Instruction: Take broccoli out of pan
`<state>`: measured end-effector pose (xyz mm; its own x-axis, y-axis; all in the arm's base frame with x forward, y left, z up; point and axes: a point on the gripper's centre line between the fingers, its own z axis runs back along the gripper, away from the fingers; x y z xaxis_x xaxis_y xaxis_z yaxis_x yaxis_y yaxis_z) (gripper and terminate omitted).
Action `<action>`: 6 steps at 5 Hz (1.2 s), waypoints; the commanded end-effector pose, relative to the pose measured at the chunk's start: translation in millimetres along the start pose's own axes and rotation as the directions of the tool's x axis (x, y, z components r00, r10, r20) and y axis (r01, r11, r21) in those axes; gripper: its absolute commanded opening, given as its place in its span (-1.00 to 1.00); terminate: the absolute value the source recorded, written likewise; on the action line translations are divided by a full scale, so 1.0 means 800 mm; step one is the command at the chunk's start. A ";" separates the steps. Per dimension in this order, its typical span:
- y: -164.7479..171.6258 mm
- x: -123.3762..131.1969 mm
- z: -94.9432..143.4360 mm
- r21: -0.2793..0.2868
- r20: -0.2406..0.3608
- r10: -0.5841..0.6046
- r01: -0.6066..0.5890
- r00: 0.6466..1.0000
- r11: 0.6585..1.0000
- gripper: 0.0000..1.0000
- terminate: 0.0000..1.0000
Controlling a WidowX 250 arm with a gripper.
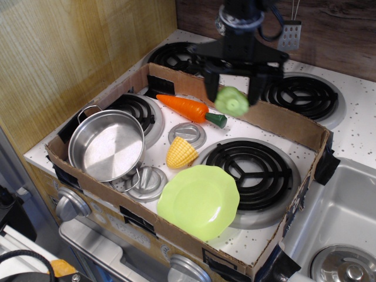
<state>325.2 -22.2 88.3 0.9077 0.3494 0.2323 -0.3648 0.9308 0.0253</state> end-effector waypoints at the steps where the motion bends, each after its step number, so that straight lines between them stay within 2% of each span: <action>1: -0.039 0.000 -0.024 -0.091 0.095 0.047 -0.038 0.994 0.995 -1.00 -1.00; 2: -0.056 -0.003 -0.036 -0.107 0.145 0.066 -0.050 0.987 0.993 -1.00 -1.00; 4: -0.072 0.014 -0.044 -0.149 0.209 0.075 -0.044 0.975 0.988 -1.00 -1.00; 5: -0.073 0.018 -0.046 -0.148 0.215 0.072 -0.041 0.974 0.988 1.00 -1.00; 6: -0.070 0.018 -0.043 -0.146 0.222 0.063 -0.031 0.973 0.989 1.00 -1.00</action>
<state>359.1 -60.9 35.1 0.8399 0.3693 0.3978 -0.3652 0.9267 -0.0893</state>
